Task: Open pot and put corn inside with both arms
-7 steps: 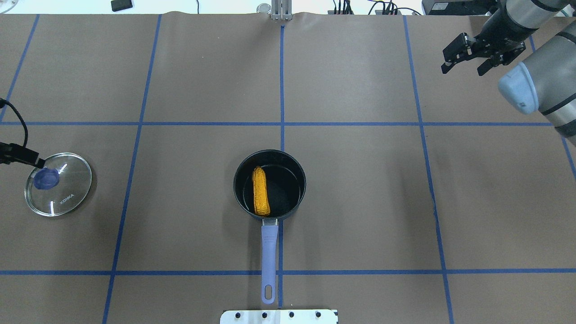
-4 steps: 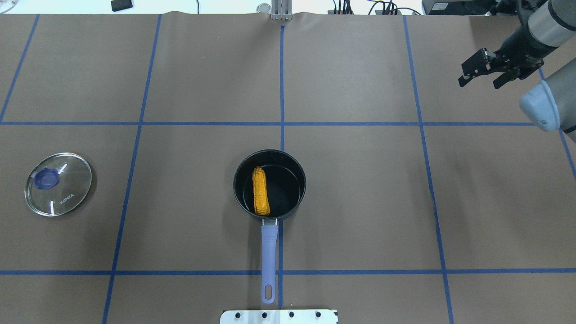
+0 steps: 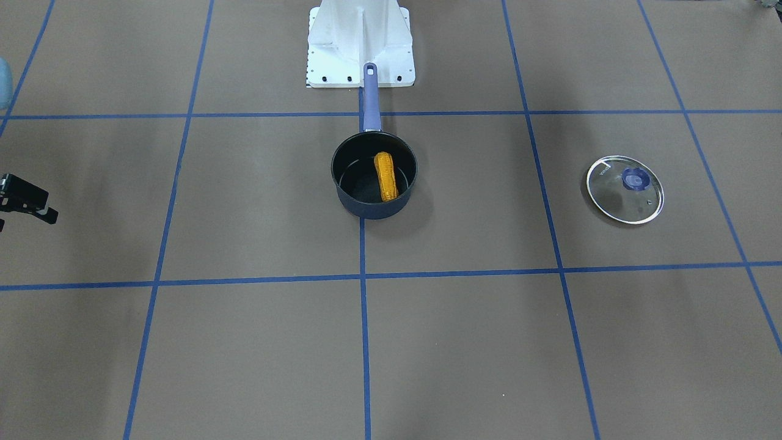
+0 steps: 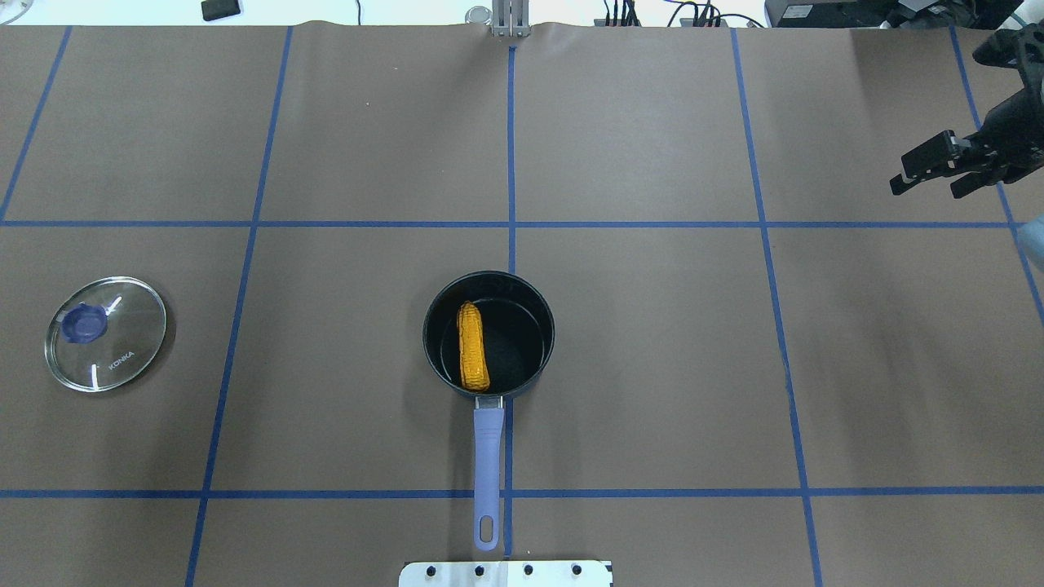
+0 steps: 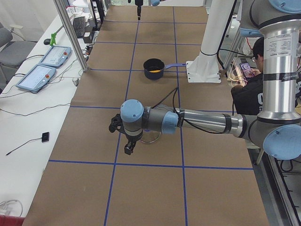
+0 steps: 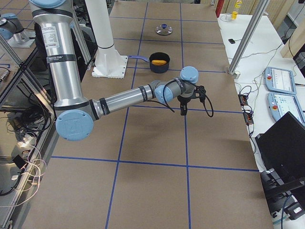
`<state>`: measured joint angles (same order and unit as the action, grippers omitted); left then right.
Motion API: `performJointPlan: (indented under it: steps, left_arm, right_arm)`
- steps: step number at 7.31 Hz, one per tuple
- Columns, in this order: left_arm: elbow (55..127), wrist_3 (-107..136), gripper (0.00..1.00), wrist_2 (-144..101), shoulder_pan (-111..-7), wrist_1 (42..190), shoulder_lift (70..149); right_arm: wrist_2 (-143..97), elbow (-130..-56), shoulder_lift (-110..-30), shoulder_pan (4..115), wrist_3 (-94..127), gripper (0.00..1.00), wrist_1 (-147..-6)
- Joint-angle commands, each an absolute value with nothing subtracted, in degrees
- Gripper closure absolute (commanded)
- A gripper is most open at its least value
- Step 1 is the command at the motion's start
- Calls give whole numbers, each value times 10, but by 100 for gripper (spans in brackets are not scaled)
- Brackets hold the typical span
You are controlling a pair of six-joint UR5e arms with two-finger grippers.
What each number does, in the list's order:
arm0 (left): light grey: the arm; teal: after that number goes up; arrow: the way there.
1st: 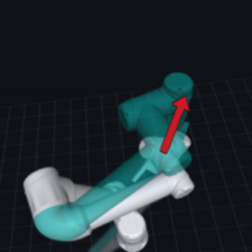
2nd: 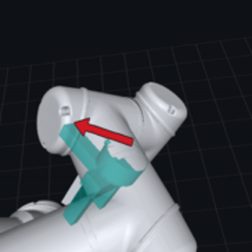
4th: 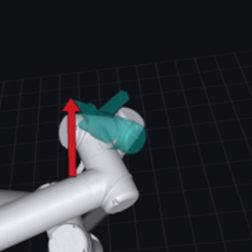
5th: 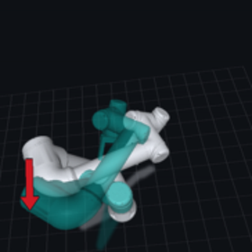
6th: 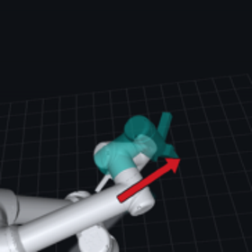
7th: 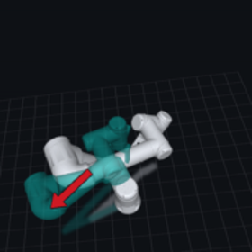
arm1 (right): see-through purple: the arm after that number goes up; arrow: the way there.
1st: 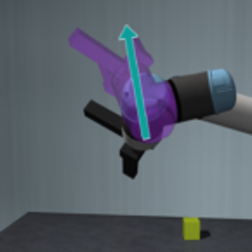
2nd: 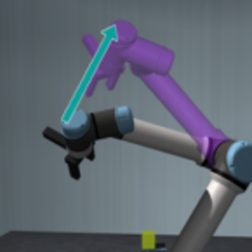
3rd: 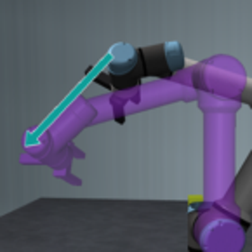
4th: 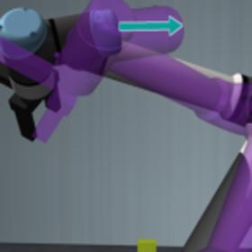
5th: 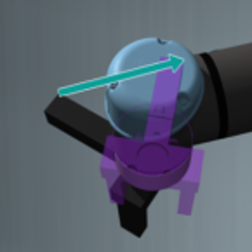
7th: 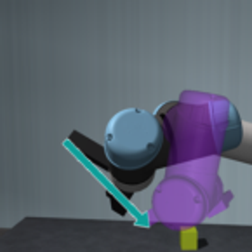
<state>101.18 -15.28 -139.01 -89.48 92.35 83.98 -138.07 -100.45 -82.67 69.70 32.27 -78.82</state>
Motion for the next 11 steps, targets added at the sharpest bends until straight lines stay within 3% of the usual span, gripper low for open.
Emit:
performJointPlan:
  steps: [1, 3, 8, 11]
  left_arm:
    - [1013, -190, 2, -1387, -917, 926, 817]
    - [1013, -194, 2, -1387, -927, 926, 816]
    - [1013, -194, 2, -1368, -926, 925, 825]
    - [1027, -194, 2, -1367, -927, 922, 821]
  right_arm:
    - [-1378, -1051, -898, 702, 323, 0, -771]
    - [-1393, -1051, -973, 742, 329, 0, -674]
    - [-1387, -1023, -961, 768, 352, 0, -721]
    - [-1353, -968, -958, 785, 261, 0, -734]
